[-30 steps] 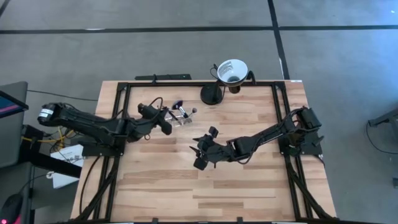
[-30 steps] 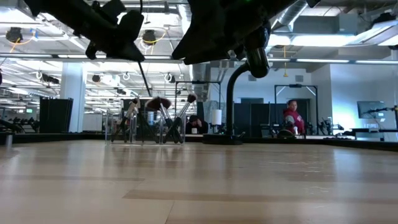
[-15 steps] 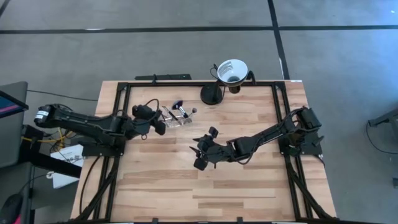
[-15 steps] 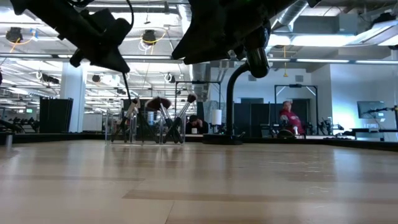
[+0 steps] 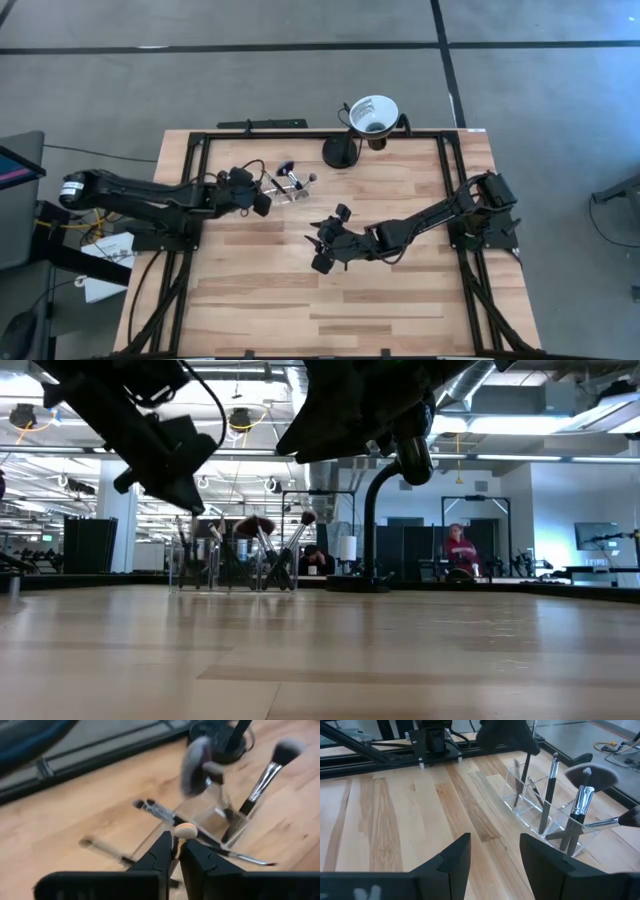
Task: Put items in baskets/containers
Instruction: Put the black eyeshadow brush into the transparent organizer, then return to Home Position
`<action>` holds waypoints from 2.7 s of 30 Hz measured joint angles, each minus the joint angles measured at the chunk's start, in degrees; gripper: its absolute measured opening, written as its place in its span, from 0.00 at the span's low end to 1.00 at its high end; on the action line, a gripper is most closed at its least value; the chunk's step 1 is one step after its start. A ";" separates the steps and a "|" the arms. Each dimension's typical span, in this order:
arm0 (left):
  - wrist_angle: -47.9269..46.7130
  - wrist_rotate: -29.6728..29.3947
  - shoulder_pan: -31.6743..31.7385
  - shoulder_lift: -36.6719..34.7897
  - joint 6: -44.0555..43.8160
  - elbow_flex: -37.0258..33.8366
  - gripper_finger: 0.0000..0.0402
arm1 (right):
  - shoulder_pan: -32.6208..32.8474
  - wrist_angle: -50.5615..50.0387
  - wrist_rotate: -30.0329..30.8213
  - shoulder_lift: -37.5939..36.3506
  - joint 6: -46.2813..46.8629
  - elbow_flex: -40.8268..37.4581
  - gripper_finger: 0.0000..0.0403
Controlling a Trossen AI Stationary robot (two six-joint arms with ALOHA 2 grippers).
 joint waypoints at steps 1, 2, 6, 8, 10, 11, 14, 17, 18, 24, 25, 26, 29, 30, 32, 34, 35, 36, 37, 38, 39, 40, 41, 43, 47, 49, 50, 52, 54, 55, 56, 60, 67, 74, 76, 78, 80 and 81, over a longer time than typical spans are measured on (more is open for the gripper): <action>0.01 0.96 0.78 0.54 0.00 -0.02 0.07 | 0.00 0.00 0.00 0.00 0.00 0.00 0.40; -0.02 1.40 1.38 0.92 0.00 -0.04 0.08 | 0.00 0.00 0.00 0.00 0.02 0.00 0.40; 0.16 1.59 2.76 1.96 0.00 -0.04 0.14 | 0.00 0.00 0.00 0.00 0.02 0.00 0.40; 0.26 1.57 3.13 2.01 0.00 -0.08 0.16 | 0.00 0.00 0.00 0.00 0.02 0.00 0.40; 0.21 1.56 3.25 2.03 0.00 -0.08 0.19 | 0.00 0.00 0.00 0.00 0.02 0.00 0.40; 0.30 1.55 3.24 2.03 0.01 -0.08 0.20 | 0.00 -0.01 0.00 0.00 0.02 0.00 0.40; 0.31 1.58 3.23 1.89 0.00 -0.08 0.22 | 0.00 0.00 0.01 0.00 0.02 0.00 0.40; 0.65 1.56 2.78 0.80 0.00 -0.08 0.23 | 0.00 0.00 0.02 0.00 -0.05 0.00 0.40; 1.07 1.56 2.39 0.06 0.01 -0.04 0.24 | 0.02 0.08 0.02 -0.03 -0.23 0.00 0.40; 2.60 1.57 -2.79 -8.63 0.28 2.02 0.23 | 1.27 0.21 0.18 -3.61 -8.38 1.29 0.38; 2.44 1.58 -4.14 -10.48 1.11 2.03 0.23 | 1.69 0.22 0.18 -4.87 -10.67 1.67 0.37; 2.33 1.54 -5.38 -12.37 2.49 2.01 0.23 | 2.19 0.01 0.21 -6.51 -12.61 1.92 0.35; 2.39 0.42 -9.77 -17.42 7.05 1.29 0.23 | 4.22 -2.10 0.30 -12.56 -16.74 2.26 0.30; 2.35 -1.04 -11.36 -18.81 8.41 0.88 0.23 | 4.97 -4.00 0.53 -14.93 -17.76 2.29 0.28; 2.34 -4.76 -14.35 -21.57 11.52 -0.01 0.23 | 6.55 -10.40 3.37 -19.58 -19.12 2.29 0.24; 2.31 -6.68 -16.93 -24.29 14.51 -1.03 0.23 | 8.05 -18.42 7.71 -24.19 -16.10 2.21 0.21; 2.22 -6.66 -18.01 -25.74 15.59 -1.64 0.23 | 8.64 -21.70 9.13 -26.45 -13.81 1.52 0.19; 2.15 -6.62 -19.05 -27.29 16.34 -2.43 0.23 | 9.19 -24.28 9.72 -28.65 -11.80 0.17 0.17; 2.09 -6.64 -20.07 -28.89 16.50 -3.29 0.23 | 9.78 -25.66 9.87 -30.80 -10.33 -1.83 0.16; 2.11 -6.65 -20.96 -30.48 16.59 -4.17 0.23 | 10.64 -26.11 9.88 -32.68 -8.99 -4.44 0.15; 2.11 -6.68 -21.70 -32.16 16.65 -5.17 0.23 | 11.58 -25.98 9.92 -34.59 -8.01 -7.48 0.14; 2.06 -7.04 -22.34 -33.89 16.79 -6.23 0.23 | 12.52 -25.52 10.31 -36.57 -7.11 -10.79 0.13; 2.04 -7.64 -22.86 -35.74 16.80 -7.35 0.23 | 13.40 -24.37 11.19 -38.63 -6.06 -13.93 0.12; 1.98 -8.54 -23.53 -39.32 16.80 -9.44 0.23 | 15.28 -21.13 13.29 -43.52 -3.80 -20.70 0.11; 2.04 -8.82 -23.87 -45.81 16.74 -13.00 0.23 | 17.31 -11.46 11.97 -52.57 -7.06 -33.50 0.09; 2.23 -8.11 -23.85 -48.21 16.80 -14.29 0.23 | 17.21 -4.25 5.39 -56.89 -12.69 -38.88 0.09; 2.30 -7.04 -23.85 -49.30 16.98 -14.88 0.23 | 16.80 0.03 1.39 -58.92 -15.54 -41.58 0.08; 2.73 -4.36 -23.85 -51.04 18.72 -15.91 0.23 | 15.32 8.93 -4.78 -62.34 -20.56 -46.98 0.08; 3.78 -2.67 -23.85 -52.47 20.73 -16.73 0.23 | 13.46 16.95 -8.71 -65.33 -24.22 -51.85 0.07; 4.40 -2.53 -23.85 -53.15 21.86 -16.82 0.23 | 12.46 19.83 -9.91 -66.79 -25.31 -53.88 0.07; 5.06 -2.52 -23.85 -53.88 23.31 -16.83 0.23 | 11.47 21.89 -10.22 -68.43 -25.92 -55.83 0.07; 6.39 -1.43 -23.85 -57.38 29.13 -16.83 0.23 | 6.82 23.97 -10.36 -75.29 -25.55 -61.68 0.07; 7.27 4.36 -23.74 -59.51 33.13 -17.17 0.23 | -0.91 20.85 -18.30 -86.71 -24.39 -65.88 0.05; 11.55 6.06 -23.72 -59.65 35.07 -22.23 0.23 | -8.92 12.59 -24.74 -93.51 -24.13 -65.88 0.03; 12.96 6.08 -23.72 -59.65 35.23 -23.41 0.23 | -10.82 9.76 -26.74 -95.17 -23.00 -65.89 0.02; 13.51 6.06 -23.70 -59.65 35.23 -24.20 0.23 | -12.22 6.61 -28.12 -96.93 -21.79 -65.90 0.02; 13.63 6.06 -23.68 -59.65 34.82 -25.05 0.23 | -13.24 3.30 -28.52 -98.49 -20.79 -65.92 0.01; 14.07 6.08 -23.69 -59.65 34.76 -25.51 0.23 | -13.55 1.79 -28.50 -99.19 -20.50 -65.92 0.01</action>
